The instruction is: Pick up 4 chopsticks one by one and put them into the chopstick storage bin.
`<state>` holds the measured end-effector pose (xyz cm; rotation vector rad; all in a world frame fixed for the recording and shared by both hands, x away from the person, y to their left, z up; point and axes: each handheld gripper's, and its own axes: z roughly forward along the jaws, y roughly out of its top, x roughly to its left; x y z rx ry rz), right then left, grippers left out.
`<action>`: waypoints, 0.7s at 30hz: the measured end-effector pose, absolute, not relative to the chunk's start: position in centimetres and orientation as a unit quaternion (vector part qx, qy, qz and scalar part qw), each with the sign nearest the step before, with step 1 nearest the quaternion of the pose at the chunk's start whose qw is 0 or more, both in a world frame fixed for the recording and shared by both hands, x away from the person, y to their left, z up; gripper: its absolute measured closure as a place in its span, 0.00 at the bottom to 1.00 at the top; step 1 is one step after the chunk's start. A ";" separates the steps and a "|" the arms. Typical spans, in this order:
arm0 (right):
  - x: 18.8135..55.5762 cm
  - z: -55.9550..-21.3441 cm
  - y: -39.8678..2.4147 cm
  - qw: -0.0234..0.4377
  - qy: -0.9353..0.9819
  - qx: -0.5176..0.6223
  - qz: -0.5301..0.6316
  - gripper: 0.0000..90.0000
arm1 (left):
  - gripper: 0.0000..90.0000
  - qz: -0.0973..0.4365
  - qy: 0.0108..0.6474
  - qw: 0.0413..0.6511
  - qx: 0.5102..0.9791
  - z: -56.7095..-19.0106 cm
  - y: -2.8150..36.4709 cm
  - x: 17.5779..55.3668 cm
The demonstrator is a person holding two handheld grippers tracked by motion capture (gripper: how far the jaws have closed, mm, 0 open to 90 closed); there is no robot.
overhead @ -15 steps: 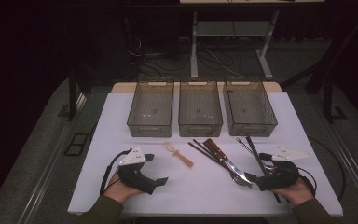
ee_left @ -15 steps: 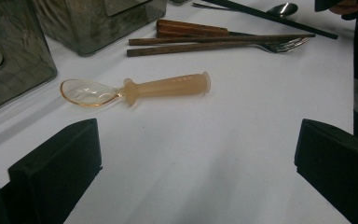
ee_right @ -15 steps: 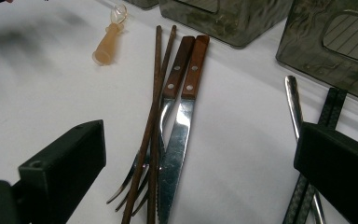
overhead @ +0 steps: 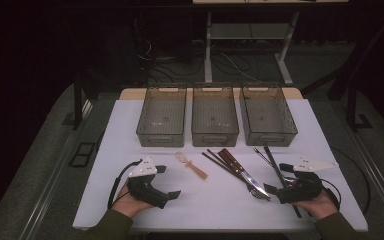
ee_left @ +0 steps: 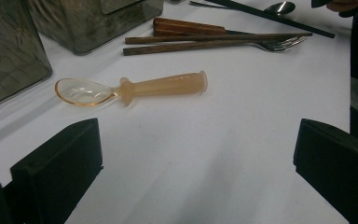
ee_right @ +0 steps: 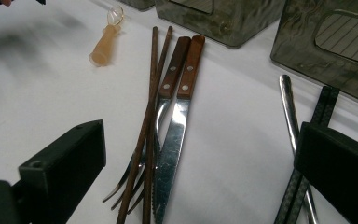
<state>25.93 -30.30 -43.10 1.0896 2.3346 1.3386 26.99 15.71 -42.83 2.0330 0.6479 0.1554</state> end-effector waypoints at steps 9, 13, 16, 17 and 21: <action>26.3 -42.7 -30.8 0.123 0.796 0.391 0.445 0.06 | 0.01 0.063 0.265 0.480 0.834 -42.9 15.7 26.9; 26.8 -42.7 -31.0 0.119 0.798 0.400 0.435 0.09 | 0.01 0.064 0.265 0.480 0.834 -42.9 15.7 26.9; 27.1 -42.7 -31.1 0.117 0.799 0.404 0.429 0.17 | 0.01 0.064 0.265 0.481 0.833 -42.8 15.7 26.9; 27.1 -42.7 -31.1 0.117 0.799 0.404 0.429 0.17 | 0.01 0.063 0.265 0.481 0.833 -42.9 15.7 26.9; 27.6 -42.4 -31.4 0.125 0.799 0.408 0.424 0.26 | 0.01 0.061 0.266 0.479 0.834 -42.9 15.7 26.9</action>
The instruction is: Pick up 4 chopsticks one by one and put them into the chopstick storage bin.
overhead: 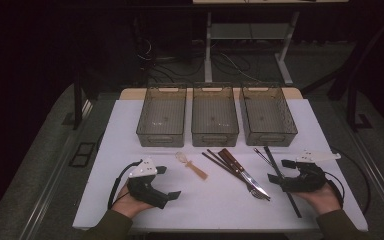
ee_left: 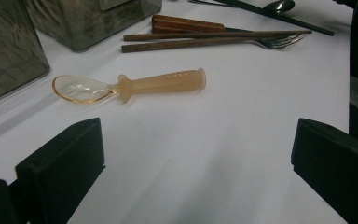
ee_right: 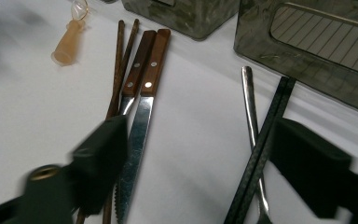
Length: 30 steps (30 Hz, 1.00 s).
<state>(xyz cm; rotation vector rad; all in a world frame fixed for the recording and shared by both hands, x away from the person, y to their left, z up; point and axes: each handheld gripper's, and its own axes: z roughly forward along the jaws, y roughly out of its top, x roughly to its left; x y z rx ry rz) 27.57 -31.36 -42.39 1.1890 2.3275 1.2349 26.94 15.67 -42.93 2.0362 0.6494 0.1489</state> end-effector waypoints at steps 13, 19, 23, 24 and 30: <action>29.8 -42.1 -32.0 0.118 0.792 0.435 0.413 0.64 | 0.03 0.059 0.267 0.481 0.833 -42.9 15.6 26.9; 31.2 -42.1 -32.2 0.122 0.783 0.457 0.405 0.79 | 0.03 0.059 0.266 0.481 0.833 -43.0 15.6 27.0; 32.1 -42.4 -32.3 0.124 0.784 0.462 0.395 0.89 | 0.03 0.059 0.267 0.480 0.833 -43.0 15.6 27.0; 32.3 -42.4 -32.3 0.126 0.785 0.462 0.392 0.91 | 0.03 0.059 0.268 0.480 0.833 -43.0 15.6 27.0; 33.6 -42.7 -32.4 0.128 0.788 0.468 0.380 1.00 | 0.03 0.060 0.268 0.480 0.833 -43.0 15.6 27.0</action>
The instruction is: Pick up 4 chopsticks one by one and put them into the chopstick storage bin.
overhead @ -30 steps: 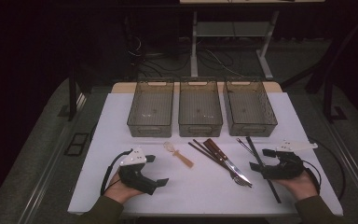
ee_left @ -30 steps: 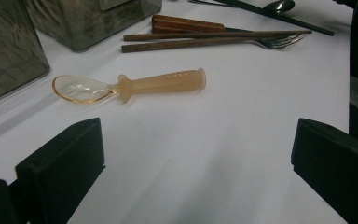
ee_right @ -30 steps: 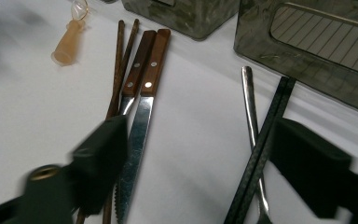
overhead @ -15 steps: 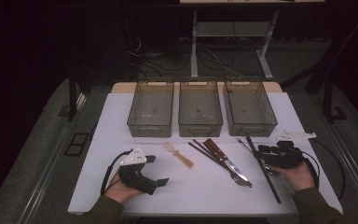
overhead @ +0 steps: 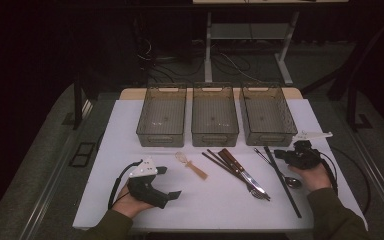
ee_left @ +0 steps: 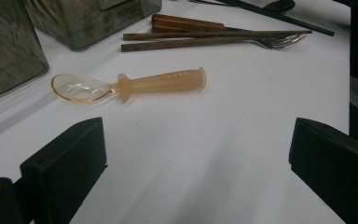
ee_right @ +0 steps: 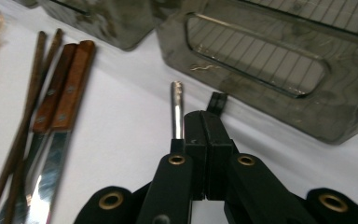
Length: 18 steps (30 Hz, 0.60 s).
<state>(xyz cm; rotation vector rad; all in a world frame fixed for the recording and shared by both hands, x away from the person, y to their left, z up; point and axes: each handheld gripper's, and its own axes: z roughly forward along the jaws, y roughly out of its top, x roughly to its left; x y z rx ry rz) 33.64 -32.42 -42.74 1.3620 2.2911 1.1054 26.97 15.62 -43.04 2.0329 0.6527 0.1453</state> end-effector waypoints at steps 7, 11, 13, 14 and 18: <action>35.5 -43.5 -32.5 0.126 0.787 0.484 0.362 1.00 | 0.02 0.063 0.271 0.479 0.833 -43.1 15.7 27.1; 36.3 -44.1 -32.6 0.125 0.789 0.487 0.352 1.00 | 0.00 0.068 0.276 0.477 0.832 -43.2 15.7 27.1; 36.4 -44.4 -32.6 0.126 0.792 0.487 0.346 1.00 | 0.00 0.071 0.276 0.476 0.832 -43.2 15.8 27.2; 36.4 -44.4 -32.5 0.123 0.793 0.488 0.345 1.00 | 0.00 0.071 0.276 0.476 0.832 -43.2 15.8 27.2; 36.3 -44.3 -32.4 0.122 0.795 0.485 0.343 1.00 | 0.00 0.073 0.277 0.473 0.833 -43.2 15.7 27.1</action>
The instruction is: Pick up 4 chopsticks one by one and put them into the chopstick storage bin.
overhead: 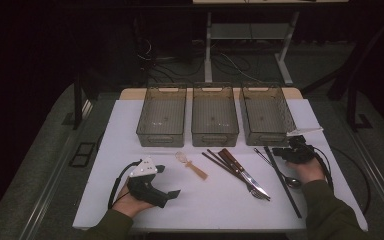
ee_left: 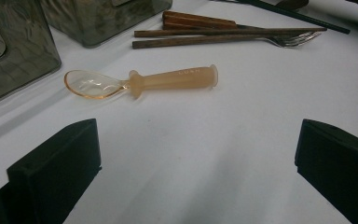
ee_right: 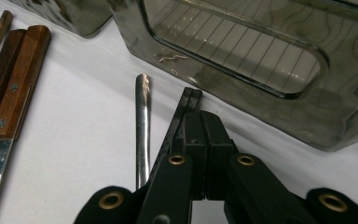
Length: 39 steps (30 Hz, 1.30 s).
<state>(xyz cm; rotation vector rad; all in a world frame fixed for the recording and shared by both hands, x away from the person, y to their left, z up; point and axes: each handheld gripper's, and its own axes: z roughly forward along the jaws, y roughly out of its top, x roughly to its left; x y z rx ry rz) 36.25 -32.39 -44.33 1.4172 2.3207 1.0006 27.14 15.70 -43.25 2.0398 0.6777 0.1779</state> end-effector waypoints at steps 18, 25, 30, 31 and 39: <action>36.2 -44.7 -31.7 0.108 0.804 0.480 0.333 1.00 | 0.00 0.062 0.270 0.468 0.839 -43.4 15.5 27.1; 36.1 -44.7 -31.2 0.104 0.810 0.470 0.334 1.00 | 0.00 0.060 0.268 0.469 0.840 -43.3 15.5 27.1; 36.0 -44.6 -31.0 0.104 0.814 0.463 0.335 1.00 | 0.00 0.059 0.266 0.468 0.841 -43.4 15.4 27.1; 36.0 -44.6 -30.9 0.104 0.815 0.461 0.336 1.00 | 0.00 0.059 0.266 0.468 0.841 -43.4 15.4 27.1; 35.9 -44.5 -30.3 0.102 0.820 0.448 0.340 1.00 | 0.00 0.059 0.265 0.468 0.841 -43.4 15.4 27.1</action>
